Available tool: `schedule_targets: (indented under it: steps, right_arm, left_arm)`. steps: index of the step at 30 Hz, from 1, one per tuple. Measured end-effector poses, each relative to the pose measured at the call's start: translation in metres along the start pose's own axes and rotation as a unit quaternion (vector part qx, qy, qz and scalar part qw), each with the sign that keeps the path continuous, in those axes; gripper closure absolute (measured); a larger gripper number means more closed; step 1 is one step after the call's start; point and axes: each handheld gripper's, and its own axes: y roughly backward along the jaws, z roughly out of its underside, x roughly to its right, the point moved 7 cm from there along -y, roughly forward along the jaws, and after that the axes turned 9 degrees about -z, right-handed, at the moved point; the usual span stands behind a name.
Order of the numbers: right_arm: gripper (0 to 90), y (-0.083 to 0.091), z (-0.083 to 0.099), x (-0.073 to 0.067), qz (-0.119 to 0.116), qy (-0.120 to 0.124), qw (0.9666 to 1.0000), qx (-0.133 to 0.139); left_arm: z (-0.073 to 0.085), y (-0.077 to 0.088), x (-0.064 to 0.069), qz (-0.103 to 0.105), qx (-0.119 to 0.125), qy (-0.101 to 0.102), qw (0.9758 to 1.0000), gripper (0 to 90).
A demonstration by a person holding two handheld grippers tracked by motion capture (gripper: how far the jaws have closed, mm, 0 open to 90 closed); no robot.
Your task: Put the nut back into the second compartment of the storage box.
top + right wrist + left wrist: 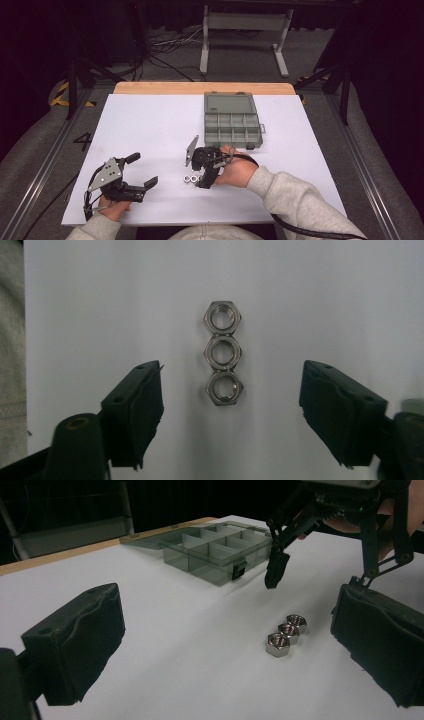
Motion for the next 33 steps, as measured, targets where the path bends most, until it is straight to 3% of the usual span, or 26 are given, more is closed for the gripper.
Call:
schedule_targets:
  steps: [5,20,33]
  right_arm:
    - [38.4,-0.009,0.004,0.001,-0.007,-0.009,0.9997,-0.019]
    - [65.7,-0.024,0.007,0.003,-0.002,-0.006,0.9985,-0.054]
    - [70.2,-0.013,0.006,0.001,0.008,-0.006,0.9984,-0.056]
  left_arm:
    - [0.0,0.0,0.0,0.0,0.0,-0.001,1.0,1.7]
    - [0.001,0.0,-0.001,0.001,-0.005,-0.002,1.0,1.7]
    - [0.001,0.0,-0.001,-0.001,-0.005,-0.001,1.0,1.7]
